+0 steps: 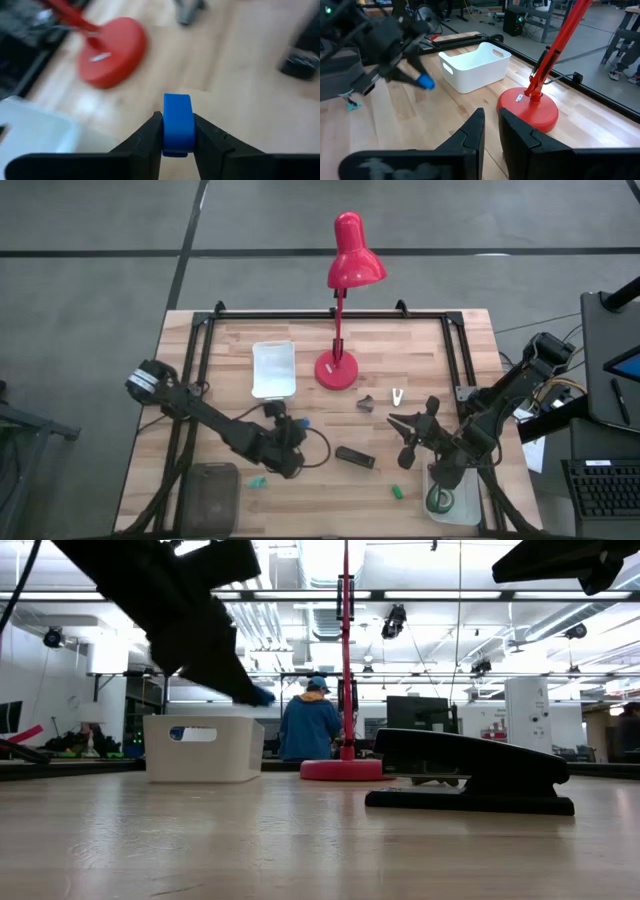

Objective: Pick and place Stapler, Stapler remover, tape
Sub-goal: Put the blue stapler into the top white bin

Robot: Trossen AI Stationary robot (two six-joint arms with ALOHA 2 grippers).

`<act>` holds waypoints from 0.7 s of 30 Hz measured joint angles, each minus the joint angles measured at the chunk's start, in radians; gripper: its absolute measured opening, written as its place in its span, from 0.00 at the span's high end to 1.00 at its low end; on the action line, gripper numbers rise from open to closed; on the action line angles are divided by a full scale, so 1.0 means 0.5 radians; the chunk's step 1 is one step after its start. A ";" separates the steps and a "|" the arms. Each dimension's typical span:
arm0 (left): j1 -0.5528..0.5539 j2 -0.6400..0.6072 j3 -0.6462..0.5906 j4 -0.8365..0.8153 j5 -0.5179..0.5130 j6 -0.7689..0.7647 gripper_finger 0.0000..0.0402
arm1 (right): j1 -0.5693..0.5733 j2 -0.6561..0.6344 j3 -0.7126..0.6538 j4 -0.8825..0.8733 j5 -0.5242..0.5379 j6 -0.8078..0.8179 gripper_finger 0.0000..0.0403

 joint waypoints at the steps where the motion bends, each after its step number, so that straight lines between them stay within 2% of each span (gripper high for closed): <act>1: 0.012 -0.030 0.000 -0.055 -0.045 -0.081 0.75 | 0.000 0.000 0.000 0.002 0.000 0.000 0.87; 7: 0.129 -0.186 0.000 -0.325 -0.229 -0.517 0.79 | -0.011 0.000 -0.002 0.006 0.000 0.001 0.87; 13: 0.355 -0.272 -0.002 -0.560 -0.229 -0.655 0.80 | -0.013 0.000 -0.004 0.008 0.000 0.001 0.87; 17: 0.631 -0.288 -0.007 -0.593 -0.111 -0.654 0.76 | -0.013 0.000 -0.004 0.011 0.000 0.001 0.87; 21: 0.926 -0.277 -0.061 -0.559 0.170 -0.603 0.76 | -0.013 -0.001 -0.004 0.011 0.000 0.001 0.87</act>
